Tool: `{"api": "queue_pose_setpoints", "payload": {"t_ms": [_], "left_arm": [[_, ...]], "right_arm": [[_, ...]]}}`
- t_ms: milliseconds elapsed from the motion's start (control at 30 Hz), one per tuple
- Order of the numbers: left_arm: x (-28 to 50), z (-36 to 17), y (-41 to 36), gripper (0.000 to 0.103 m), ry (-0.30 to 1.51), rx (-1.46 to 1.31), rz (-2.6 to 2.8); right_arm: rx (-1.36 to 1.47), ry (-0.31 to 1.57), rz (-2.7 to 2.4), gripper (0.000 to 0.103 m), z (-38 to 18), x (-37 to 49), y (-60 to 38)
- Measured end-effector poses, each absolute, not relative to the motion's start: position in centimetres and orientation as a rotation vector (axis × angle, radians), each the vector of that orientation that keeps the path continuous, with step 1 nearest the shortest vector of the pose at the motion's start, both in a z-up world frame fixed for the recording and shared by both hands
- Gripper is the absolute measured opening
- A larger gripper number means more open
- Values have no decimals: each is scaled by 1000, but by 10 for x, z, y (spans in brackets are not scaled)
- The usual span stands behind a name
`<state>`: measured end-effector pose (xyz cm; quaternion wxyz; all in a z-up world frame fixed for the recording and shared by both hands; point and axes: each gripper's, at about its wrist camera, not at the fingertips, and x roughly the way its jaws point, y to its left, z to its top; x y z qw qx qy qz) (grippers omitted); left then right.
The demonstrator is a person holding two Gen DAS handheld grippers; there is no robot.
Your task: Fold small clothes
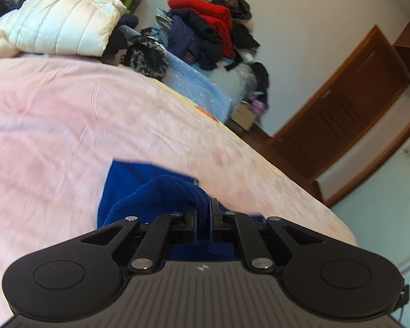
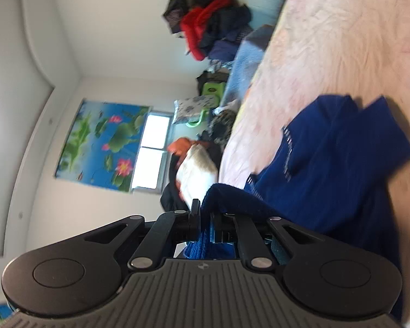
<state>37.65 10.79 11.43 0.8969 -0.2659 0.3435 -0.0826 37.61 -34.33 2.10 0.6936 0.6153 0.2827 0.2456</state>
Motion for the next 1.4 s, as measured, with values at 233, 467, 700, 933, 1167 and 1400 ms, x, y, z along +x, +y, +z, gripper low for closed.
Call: {"api": "queue_pose_setpoints", "payload": {"t_ms": [233,467,700,933,1167,1400], "left_arm": [[469,34,119,11,959,-681,-44],[456,71,133,69,859,-562,-211],[449,99,131,88,697,-244,-95],[446,70,88,88,657,75,-172],[455,53,56,87,642,265,-160],[482,35,54,8,817,202,-127]], "right_arm": [[1456,681,305,52,-43,435,-358],[994,778,369,66,3,452,-336],[749,885,376,50,11,489,-312],[620,923,402,53,16,502,-292],[566,924,366,8,12,502,-294],[635,838,382,9,19,492,-305]]}}
